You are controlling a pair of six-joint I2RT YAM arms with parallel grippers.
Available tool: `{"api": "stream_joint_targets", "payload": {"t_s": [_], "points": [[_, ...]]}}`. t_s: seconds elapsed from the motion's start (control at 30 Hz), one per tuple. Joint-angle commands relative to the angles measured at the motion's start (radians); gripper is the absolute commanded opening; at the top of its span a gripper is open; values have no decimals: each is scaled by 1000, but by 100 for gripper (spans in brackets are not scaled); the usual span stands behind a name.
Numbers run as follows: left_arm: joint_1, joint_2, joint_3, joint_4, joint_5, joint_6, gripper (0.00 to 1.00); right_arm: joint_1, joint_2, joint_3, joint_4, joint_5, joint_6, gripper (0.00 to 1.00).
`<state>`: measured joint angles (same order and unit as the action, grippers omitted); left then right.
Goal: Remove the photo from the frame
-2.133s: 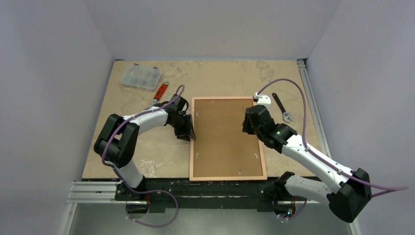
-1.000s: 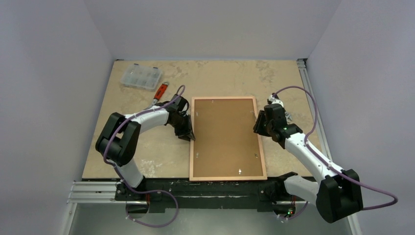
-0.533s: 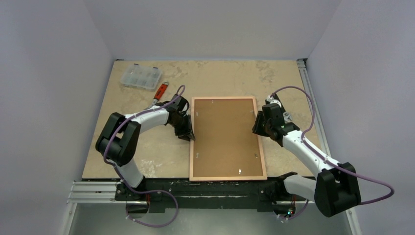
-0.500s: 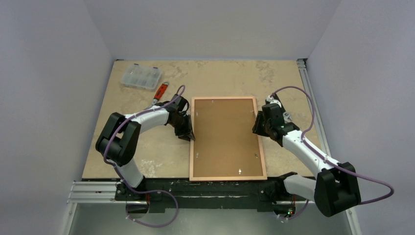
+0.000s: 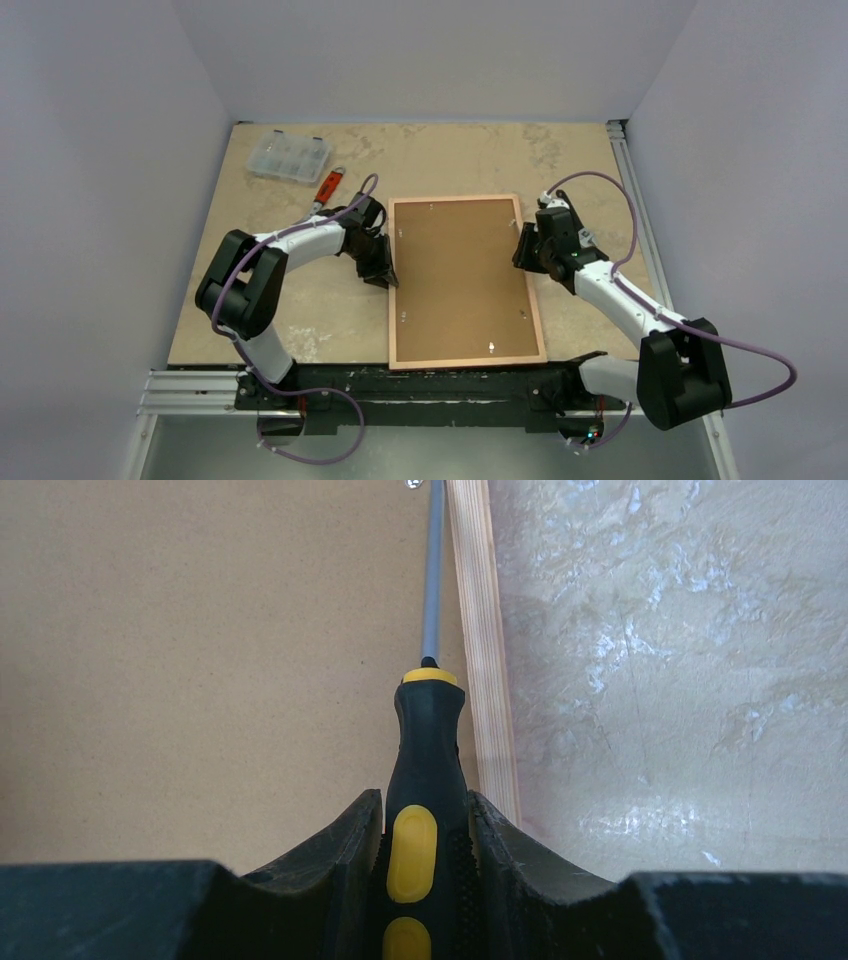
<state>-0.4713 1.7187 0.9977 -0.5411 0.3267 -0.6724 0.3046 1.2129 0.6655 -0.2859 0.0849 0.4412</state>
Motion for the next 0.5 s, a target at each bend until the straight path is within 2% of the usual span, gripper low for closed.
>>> {"api": "stream_joint_targets", "payload": {"t_s": [0.0, 0.33, 0.47], "points": [[2, 2, 32, -14, -3, -3, 0, -8, -10, 18, 125, -73, -65, 0], [2, 2, 30, -13, -3, -4, 0, -33, 45, 48, 231, -183, -155, 0], [3, -2, 31, -16, -6, -2, 0, -34, 44, 123, 137, -163, -165, 0]]}}
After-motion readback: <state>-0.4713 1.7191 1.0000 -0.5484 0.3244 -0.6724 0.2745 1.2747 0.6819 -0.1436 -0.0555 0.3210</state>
